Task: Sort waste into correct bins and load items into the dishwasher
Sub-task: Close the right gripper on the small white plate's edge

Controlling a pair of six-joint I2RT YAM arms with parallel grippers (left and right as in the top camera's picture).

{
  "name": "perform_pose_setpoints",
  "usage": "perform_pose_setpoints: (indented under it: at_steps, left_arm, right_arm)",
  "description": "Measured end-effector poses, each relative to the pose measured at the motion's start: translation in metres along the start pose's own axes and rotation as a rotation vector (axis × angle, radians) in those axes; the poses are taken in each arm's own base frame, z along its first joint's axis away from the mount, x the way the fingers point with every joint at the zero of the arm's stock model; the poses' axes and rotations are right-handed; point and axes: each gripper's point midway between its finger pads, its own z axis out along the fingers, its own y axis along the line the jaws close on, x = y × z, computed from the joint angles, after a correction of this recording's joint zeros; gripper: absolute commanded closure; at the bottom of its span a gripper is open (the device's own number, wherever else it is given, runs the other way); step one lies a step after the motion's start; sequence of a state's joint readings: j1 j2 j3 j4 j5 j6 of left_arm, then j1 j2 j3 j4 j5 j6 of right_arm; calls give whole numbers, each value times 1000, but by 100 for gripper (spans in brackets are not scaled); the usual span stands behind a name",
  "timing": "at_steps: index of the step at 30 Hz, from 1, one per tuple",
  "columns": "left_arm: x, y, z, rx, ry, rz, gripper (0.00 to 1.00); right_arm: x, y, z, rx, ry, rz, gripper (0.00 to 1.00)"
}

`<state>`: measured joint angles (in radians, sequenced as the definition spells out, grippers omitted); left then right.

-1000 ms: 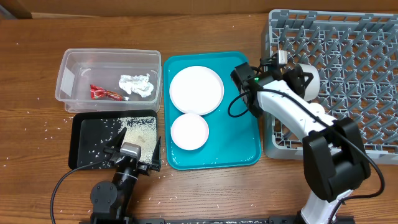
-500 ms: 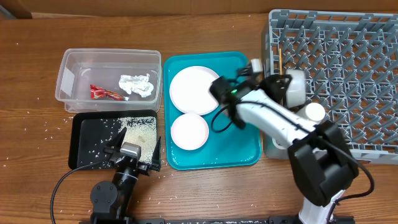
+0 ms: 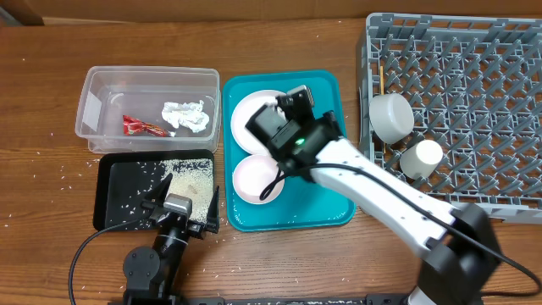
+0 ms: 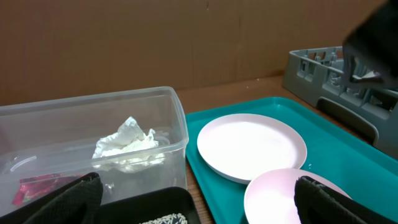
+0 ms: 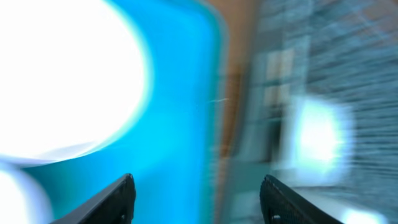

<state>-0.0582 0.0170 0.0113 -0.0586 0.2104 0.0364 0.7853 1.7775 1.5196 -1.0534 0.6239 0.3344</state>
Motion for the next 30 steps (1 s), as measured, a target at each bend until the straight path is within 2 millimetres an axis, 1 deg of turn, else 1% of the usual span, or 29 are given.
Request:
perform_pose_setpoints:
  at_steps: [3, 5, 8, 10, 13, 15, 18, 21, 26, 28, 30]
  left_arm:
    - [0, 0, 0, 0, 0, 0, 0]
    - [0, 0, 0, 0, 0, 0, 0]
    - [0, 0, 0, 0, 0, 0, 0]
    - [0, 0, 0, 0, 0, 0, 0]
    - [0, 0, 0, 0, 0, 0, 0]
    - [0, 0, 0, 0, 0, 0, 0]
    - [0, 0, 0, 0, 0, 0, 0]
    - [0, 0, 0, 0, 0, 0, 0]
    - [0, 0, 0, 0, 0, 0, 0]
    - [0, 0, 0, 0, 0, 0, 0]
    - [0, 0, 0, 0, 0, 0, 0]
  right_arm:
    - [4, 27, -8, -241, 70, 57, 34]
    - [11, 42, -8, -349, 127, 95, 37]
    - [24, 59, -1, -444, 215, 151, 47]
    - [32, 73, 6, -503, 260, 176, 48]
    - [51, 90, 18, -547, 352, 210, 49]
    - [64, 96, 23, -548, 409, 235, 50]
    - [75, 102, 29, -554, 451, 260, 53]
    - [83, 106, 34, -558, 471, 286, 67]
    - [100, 110, 44, -551, 503, 324, 69]
    - [105, 109, 45, -544, 515, 333, 75]
    - [104, 110, 45, -545, 515, 345, 82]
